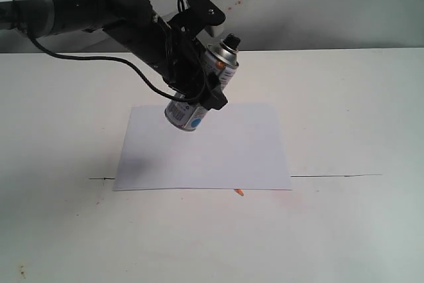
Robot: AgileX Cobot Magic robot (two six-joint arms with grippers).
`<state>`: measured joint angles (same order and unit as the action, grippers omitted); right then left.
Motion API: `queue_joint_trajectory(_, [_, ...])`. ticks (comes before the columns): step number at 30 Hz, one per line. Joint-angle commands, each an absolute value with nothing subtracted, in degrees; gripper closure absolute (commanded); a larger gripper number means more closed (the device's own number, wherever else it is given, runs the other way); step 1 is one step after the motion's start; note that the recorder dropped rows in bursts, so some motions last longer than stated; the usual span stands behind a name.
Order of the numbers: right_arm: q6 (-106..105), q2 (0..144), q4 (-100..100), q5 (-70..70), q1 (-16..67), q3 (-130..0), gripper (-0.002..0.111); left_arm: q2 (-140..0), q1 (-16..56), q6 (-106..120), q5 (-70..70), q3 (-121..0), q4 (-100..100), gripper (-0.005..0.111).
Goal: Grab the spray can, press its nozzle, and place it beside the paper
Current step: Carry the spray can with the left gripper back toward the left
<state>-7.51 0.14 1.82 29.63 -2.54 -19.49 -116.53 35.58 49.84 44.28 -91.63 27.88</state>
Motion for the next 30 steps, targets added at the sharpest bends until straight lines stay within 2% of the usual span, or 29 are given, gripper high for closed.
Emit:
queue_joint_trajectory(1, [-7.5, 0.0, 0.0, 28.0, -2.7, -18.3, 0.108, -115.2, 35.9, 49.8, 42.4, -92.3, 29.5, 0.107])
queue_joint_trajectory(8, [-6.3, 0.0, 0.6, 26.6, -2.7, -17.0, 0.108, -115.2, 35.9, 49.8, 40.8, -92.3, 29.5, 0.107])
queue_joint_trajectory(16, [-5.9, 0.0, 0.7, 23.0, -2.7, -6.4, 0.108, -115.2, 35.9, 49.9, 40.2, -92.3, 29.5, 0.107])
queue_joint_trajectory(24, [-5.9, 0.0, 1.3, 21.7, -2.7, -6.1, 0.108, -114.7, 35.9, 49.5, 37.6, -92.3, 29.9, 0.107])
queue_joint_trajectory(30, [-5.9, 0.0, 1.3, 21.7, -2.7, -6.1, 0.108, -112.7, 33.9, 49.5, 35.0, -92.3, 37.3, 0.107])
